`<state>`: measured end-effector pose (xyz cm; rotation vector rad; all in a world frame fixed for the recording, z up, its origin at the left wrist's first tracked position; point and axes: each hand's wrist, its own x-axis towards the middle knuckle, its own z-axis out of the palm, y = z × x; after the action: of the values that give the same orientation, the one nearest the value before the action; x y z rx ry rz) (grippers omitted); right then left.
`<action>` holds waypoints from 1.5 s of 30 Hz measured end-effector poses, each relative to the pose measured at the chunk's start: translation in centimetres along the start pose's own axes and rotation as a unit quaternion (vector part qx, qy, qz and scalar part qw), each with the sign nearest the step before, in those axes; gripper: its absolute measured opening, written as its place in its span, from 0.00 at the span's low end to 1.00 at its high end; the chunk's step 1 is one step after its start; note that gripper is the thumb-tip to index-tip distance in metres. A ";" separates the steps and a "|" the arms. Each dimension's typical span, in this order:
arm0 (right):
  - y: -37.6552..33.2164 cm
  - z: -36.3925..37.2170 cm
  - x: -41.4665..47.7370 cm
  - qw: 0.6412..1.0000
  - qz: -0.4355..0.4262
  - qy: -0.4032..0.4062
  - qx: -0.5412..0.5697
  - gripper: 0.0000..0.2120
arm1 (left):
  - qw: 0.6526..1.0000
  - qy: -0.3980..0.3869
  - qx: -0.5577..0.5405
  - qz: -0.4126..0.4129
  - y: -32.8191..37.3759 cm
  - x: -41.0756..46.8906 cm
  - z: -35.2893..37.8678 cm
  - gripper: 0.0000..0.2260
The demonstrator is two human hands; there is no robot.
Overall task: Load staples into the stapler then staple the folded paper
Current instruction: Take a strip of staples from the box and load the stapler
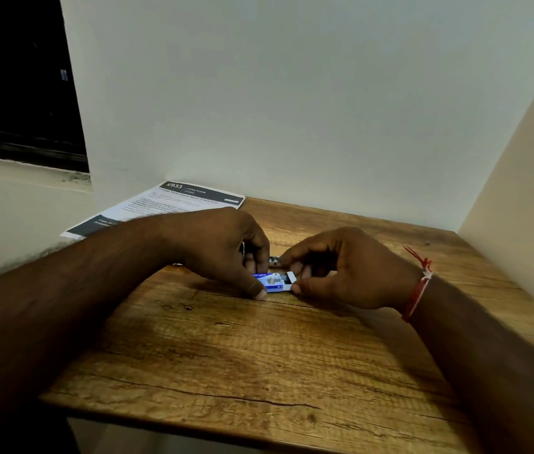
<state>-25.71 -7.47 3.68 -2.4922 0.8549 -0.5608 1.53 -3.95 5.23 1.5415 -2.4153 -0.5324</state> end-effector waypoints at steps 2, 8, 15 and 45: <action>0.1 0.1 0.0 1.000 0.001 0.012 0.017 0.19 | 1.000 0.004 0.001 -0.001 0.0 0.1 0.0 0.13; 0.0 0.2 -0.1 0.999 -0.003 0.026 0.039 0.17 | 1.000 0.013 0.001 0.004 -0.1 0.0 0.0 0.13; 0.1 0.2 0.0 0.998 -0.005 0.040 0.050 0.17 | 1.000 0.014 0.004 0.005 0.2 -0.1 -0.2 0.13; 0.6 -0.9 -0.1 0.998 0.006 -0.012 -0.065 0.08 | 1.000 -0.002 0.011 0.002 -0.5 0.5 0.0 0.13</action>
<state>-26.51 -8.07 4.06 -2.6031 0.9229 -0.4838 1.73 -4.60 4.99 1.5459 -2.4341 -0.5090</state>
